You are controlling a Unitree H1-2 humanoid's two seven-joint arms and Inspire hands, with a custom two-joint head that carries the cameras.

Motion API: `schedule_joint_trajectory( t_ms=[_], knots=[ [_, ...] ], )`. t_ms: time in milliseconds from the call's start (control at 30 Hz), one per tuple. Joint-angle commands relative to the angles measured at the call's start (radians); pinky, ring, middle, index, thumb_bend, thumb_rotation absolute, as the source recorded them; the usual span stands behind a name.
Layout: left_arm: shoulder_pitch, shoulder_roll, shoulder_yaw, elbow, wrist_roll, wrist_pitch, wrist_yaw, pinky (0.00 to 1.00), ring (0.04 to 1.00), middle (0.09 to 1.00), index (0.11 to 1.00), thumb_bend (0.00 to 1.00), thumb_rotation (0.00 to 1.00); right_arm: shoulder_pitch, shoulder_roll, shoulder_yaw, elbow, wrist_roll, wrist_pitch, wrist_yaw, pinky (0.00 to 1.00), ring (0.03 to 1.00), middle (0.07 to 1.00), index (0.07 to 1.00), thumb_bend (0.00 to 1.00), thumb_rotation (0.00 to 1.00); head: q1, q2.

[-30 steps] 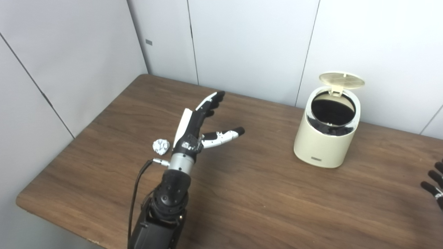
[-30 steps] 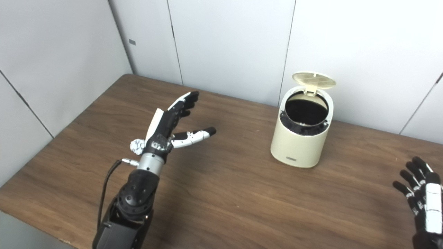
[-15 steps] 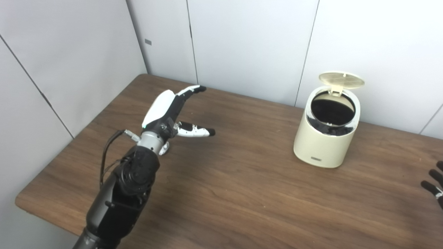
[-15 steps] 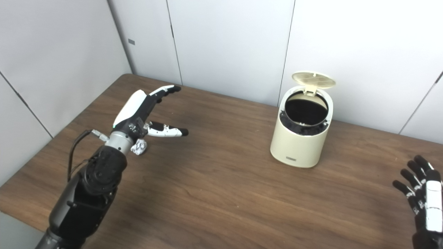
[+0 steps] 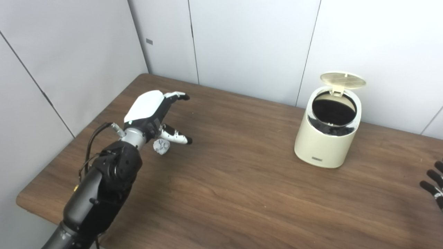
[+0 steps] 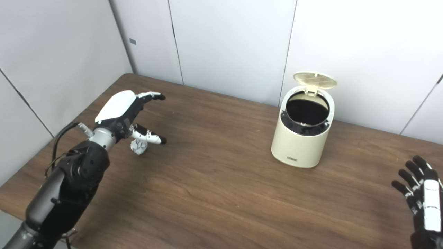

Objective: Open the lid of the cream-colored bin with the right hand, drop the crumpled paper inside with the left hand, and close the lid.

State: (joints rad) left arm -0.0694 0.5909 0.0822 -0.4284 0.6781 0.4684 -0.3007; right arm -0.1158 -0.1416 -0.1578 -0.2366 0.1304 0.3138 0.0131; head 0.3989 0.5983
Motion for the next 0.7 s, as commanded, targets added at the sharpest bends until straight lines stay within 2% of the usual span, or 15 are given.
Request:
schedule_joint_trajectory(
  t_ms=[0,333,467,667],
  knots=[
    [-0.005,0.04,0.005,-0.021,0.035,-0.007,-0.003,0.75,0.865,0.862,0.834,0.96,0.12,-0.027,-0.002,-0.002,-0.042,-0.001,-0.011,-0.004,0.79,0.87,0.887,0.877,0.51,0.88,-0.002,0.002],
    [0.023,0.059,0.01,0.036,0.083,-0.018,-0.017,0.74,0.855,0.853,0.83,0.96,0.12,-0.027,-0.002,0.003,-0.064,-0.005,0.013,-0.01,0.8,0.882,0.896,0.887,0.5,0.9,-0.002,0.004],
    [0.028,0.066,0.01,0.067,0.081,-0.028,-0.01,0.74,0.853,0.853,0.825,0.95,0.12,-0.026,-0.003,0.006,-0.08,-0.009,0.034,-0.013,0.82,0.901,0.91,0.901,0.49,0.91,-0.005,0.005],
    [0.031,0.059,0.005,0.119,0.082,-0.05,0.023,0.73,0.856,0.859,0.82,0.95,0.11,-0.023,-0.003,0.011,-0.076,-0.012,0.021,-0.01,0.8,0.9,0.911,0.901,0.48,0.92,-0.006,0.004]
  ],
)
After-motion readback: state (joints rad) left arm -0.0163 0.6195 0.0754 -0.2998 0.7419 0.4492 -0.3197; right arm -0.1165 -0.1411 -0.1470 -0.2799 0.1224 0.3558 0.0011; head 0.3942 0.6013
